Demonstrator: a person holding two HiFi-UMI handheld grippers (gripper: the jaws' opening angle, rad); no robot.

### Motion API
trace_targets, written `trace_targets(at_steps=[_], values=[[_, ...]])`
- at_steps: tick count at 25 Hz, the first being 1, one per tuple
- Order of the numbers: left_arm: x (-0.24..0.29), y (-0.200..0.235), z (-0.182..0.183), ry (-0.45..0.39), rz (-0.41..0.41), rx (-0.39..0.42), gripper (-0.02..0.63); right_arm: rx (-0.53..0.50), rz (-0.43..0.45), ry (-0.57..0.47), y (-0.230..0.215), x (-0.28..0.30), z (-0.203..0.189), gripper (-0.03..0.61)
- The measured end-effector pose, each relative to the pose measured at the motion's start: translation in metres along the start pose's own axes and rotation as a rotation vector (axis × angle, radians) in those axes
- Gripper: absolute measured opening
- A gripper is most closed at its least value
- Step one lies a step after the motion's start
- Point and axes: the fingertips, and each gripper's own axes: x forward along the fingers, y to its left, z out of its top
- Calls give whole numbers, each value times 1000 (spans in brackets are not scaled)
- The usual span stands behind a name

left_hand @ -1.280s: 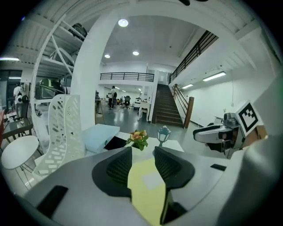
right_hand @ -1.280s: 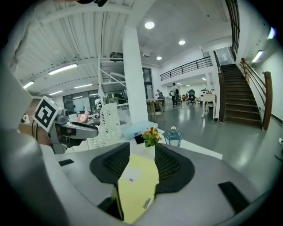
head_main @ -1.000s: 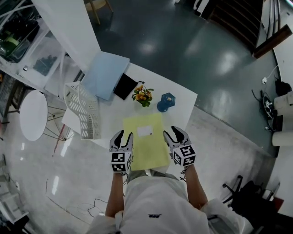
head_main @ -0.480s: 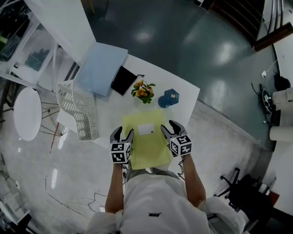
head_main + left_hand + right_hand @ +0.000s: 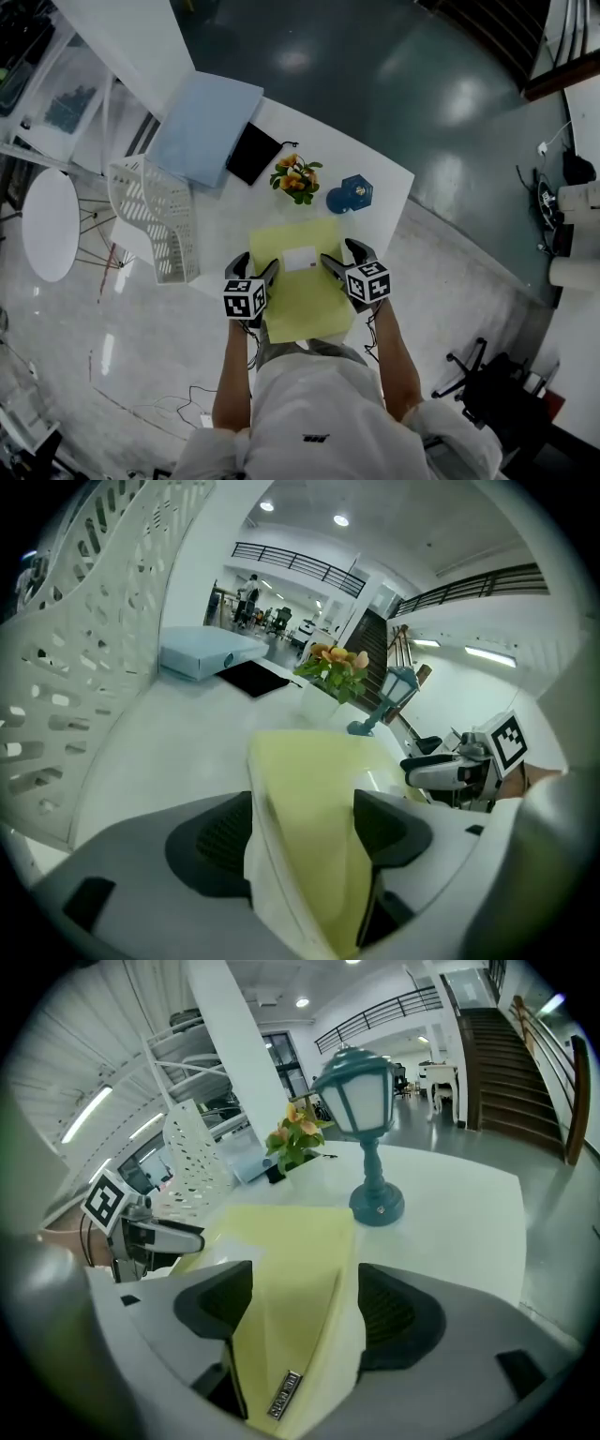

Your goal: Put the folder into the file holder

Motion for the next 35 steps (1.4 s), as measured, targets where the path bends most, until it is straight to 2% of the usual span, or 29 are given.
trace_targets(at_steps=[4, 7, 12, 22, 35], values=[[3, 0, -2, 9, -49, -33, 356, 15, 30, 32, 2, 11, -7, 345], [4, -6, -5, 29, -89, -26, 365, 35, 50, 29, 5, 11, -7, 335], [-1, -8, -2, 27, -72, -5, 362, 31, 47, 25, 9, 8, -6, 322], [-48, -24, 29, -84, -3, 81, 350, -59, 57, -80, 35, -30, 30, 314], [-124, -57, 74, -270, 69, 169, 342, -152, 83, -262, 71, -92, 83, 302]])
